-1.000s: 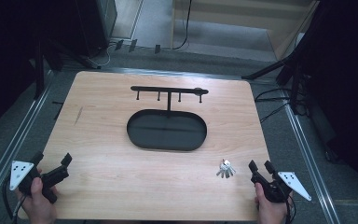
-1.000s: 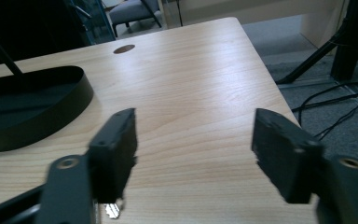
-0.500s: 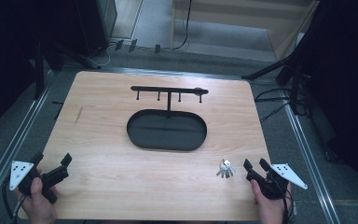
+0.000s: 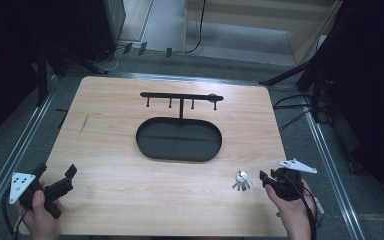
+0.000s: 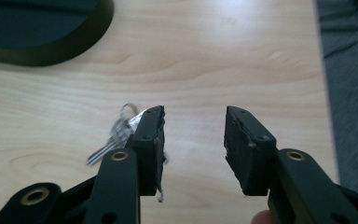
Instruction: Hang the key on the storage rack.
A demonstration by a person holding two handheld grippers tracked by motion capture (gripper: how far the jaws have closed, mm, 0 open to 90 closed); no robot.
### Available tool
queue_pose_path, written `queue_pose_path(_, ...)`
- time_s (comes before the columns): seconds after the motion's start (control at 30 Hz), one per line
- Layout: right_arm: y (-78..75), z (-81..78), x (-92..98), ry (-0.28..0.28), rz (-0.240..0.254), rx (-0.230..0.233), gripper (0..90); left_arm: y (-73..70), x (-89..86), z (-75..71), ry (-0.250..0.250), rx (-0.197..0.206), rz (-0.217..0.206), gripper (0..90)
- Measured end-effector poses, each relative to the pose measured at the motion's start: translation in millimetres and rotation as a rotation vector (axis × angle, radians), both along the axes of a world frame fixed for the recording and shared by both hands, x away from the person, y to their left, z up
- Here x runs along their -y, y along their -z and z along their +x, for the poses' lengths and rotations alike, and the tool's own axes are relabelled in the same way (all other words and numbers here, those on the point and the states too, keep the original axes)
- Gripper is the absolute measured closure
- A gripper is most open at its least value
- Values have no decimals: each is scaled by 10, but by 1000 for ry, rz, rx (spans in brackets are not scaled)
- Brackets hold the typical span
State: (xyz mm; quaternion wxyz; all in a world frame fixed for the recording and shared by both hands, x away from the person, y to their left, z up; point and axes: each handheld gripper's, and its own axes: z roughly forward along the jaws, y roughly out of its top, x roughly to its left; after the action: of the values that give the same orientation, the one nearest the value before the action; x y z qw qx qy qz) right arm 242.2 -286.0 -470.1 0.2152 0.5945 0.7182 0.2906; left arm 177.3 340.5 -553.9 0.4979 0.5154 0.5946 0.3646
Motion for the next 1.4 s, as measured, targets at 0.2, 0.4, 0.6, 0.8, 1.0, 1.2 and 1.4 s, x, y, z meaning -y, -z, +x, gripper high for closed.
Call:
queue_pose_path(0.2, -96, 164, -215, -39, -44, -182, 564, 1, -11, 2, 2, 0, -11, 0)
queue_pose_path(0.4, -75, 348, -426, -45, -73, -311, 487, 3, -19, 2, 3, 1, -18, 0)
queue_pose_path(0.6, 49, 543, -656, -19, -67, -426, 414, 3, -22, 7, 5, 1, -25, 0)
queue_pose_path(0.8, 168, 618, -752, 3, -94, -463, 367, 3, -22, 11, 9, -2, -26, 0)
queue_pose_path(1.0, 308, 645, -776, -13, -102, -490, 310, 3, -25, 14, 13, -4, -29, 0)
queue_pose_path(1.2, 352, 618, -732, -19, -106, -492, 363, 3, -24, 16, 15, -2, -31, 0)
queue_pose_path(1.4, 360, 570, -606, -50, -89, -503, 600, 3, -23, 16, 17, -3, -31, 0)
